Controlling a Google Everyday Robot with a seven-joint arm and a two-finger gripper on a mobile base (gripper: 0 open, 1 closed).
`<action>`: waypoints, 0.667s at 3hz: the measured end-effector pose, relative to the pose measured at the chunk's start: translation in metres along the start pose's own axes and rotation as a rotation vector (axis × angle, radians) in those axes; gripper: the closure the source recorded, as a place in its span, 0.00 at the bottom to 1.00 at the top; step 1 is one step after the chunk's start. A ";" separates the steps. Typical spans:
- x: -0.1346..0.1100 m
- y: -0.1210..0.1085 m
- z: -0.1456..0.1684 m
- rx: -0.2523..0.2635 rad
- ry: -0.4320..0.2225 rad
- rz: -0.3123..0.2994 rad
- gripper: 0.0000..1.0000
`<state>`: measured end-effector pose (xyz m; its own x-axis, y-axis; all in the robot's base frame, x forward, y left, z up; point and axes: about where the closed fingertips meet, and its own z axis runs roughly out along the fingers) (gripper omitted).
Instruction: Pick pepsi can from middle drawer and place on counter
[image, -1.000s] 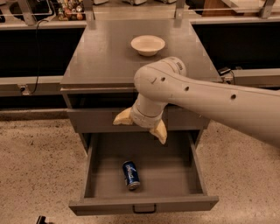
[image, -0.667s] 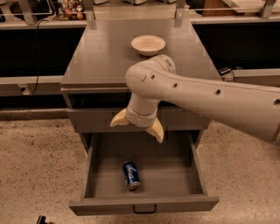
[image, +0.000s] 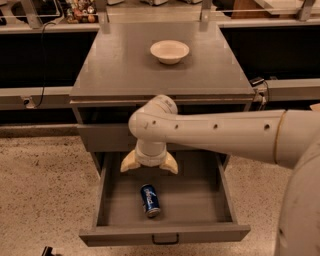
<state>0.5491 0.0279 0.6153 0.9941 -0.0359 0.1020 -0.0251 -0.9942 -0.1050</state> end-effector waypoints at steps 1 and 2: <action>0.009 -0.008 0.000 0.056 0.041 -0.006 0.00; 0.011 -0.012 0.037 0.023 -0.035 -0.026 0.00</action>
Offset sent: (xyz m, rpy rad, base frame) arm 0.0173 0.0269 -0.1244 -0.0287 0.2142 0.0749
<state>0.5645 0.0431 0.5806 0.9975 -0.0059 0.0706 0.0030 -0.9921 -0.1251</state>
